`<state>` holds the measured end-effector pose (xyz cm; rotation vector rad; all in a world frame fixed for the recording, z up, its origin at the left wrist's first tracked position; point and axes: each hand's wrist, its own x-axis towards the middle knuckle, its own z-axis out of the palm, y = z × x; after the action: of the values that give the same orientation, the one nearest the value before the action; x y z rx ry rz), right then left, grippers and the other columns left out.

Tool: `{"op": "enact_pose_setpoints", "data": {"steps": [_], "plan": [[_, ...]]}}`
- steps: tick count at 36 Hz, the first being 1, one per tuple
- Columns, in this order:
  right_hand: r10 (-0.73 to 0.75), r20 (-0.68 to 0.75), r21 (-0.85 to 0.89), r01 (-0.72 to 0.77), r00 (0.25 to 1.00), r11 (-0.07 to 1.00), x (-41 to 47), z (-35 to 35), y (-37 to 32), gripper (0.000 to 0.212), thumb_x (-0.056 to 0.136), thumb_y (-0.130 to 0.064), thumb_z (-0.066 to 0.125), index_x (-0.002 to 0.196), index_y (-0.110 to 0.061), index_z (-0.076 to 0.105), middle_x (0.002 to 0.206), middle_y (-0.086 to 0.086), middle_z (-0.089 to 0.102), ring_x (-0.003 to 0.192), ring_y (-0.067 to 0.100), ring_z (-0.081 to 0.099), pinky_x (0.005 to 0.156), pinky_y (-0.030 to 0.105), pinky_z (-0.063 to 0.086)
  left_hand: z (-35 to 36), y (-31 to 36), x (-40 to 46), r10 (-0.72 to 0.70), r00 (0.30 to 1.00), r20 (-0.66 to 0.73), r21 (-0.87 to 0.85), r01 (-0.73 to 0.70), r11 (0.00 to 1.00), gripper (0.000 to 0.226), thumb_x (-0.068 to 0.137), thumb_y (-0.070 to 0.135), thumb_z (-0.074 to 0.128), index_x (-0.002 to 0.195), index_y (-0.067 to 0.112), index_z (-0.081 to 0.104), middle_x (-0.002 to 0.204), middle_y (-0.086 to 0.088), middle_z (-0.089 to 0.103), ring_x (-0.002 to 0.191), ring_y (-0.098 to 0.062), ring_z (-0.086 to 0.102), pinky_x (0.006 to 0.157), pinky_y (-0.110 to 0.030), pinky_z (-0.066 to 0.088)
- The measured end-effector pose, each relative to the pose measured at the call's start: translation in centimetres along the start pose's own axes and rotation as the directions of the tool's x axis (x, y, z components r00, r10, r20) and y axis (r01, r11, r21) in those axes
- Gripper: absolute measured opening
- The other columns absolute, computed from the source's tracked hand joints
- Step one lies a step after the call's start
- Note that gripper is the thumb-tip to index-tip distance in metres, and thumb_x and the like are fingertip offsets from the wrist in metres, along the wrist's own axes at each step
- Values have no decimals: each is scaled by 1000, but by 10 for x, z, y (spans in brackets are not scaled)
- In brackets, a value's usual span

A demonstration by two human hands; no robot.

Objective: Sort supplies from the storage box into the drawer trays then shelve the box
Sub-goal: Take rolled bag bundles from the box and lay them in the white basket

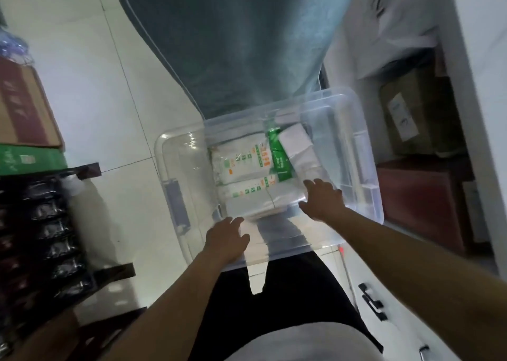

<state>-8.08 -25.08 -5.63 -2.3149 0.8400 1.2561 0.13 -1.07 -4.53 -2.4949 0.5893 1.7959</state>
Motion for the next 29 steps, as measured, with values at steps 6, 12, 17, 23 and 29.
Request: {"op": "enact_pose_setpoints", "data": {"steps": [6,12,17,23,29], "plan": [[125,-78,135,-114,989,984,55,1,-13,64,84,-39,62,140,-21,36,138,9,48,127,34,46,103,50,39,10,-5,51,150,988,-28,219,-140,966,64,98,37,48,155,23,25,163,-9,23,148,-28,24,120,-44,21],[259,-86,79,-253,962,964,102,31,-20,88,83,-33,64,153,-17,13,155,12,25,137,38,30,110,56,31,21,-12,98,213,977,-22,258,-200,945,64,95,31,52,153,23,28,158,-6,33,142,-28,33,117,-45,28],[273,-218,-35,-287,937,957,118,54,-30,82,87,-20,60,152,-4,12,152,23,27,127,42,44,96,54,47,29,-21,115,265,963,-39,244,-248,937,62,94,26,54,151,24,29,150,-3,39,136,-27,40,110,-46,39],[274,-272,-63,-301,923,951,122,49,-37,74,88,-13,62,149,0,22,139,24,44,107,38,60,82,45,55,28,-26,115,312,947,-75,234,-288,929,54,96,33,56,145,23,34,143,-1,47,133,-24,45,109,-43,43],[215,-271,24,-217,938,976,106,24,-34,29,89,-9,55,118,-12,51,105,10,62,90,32,65,69,34,41,17,-23,99,246,964,-100,88,-238,967,56,97,36,53,148,18,37,147,-5,48,136,-27,44,114,-43,35]]}}
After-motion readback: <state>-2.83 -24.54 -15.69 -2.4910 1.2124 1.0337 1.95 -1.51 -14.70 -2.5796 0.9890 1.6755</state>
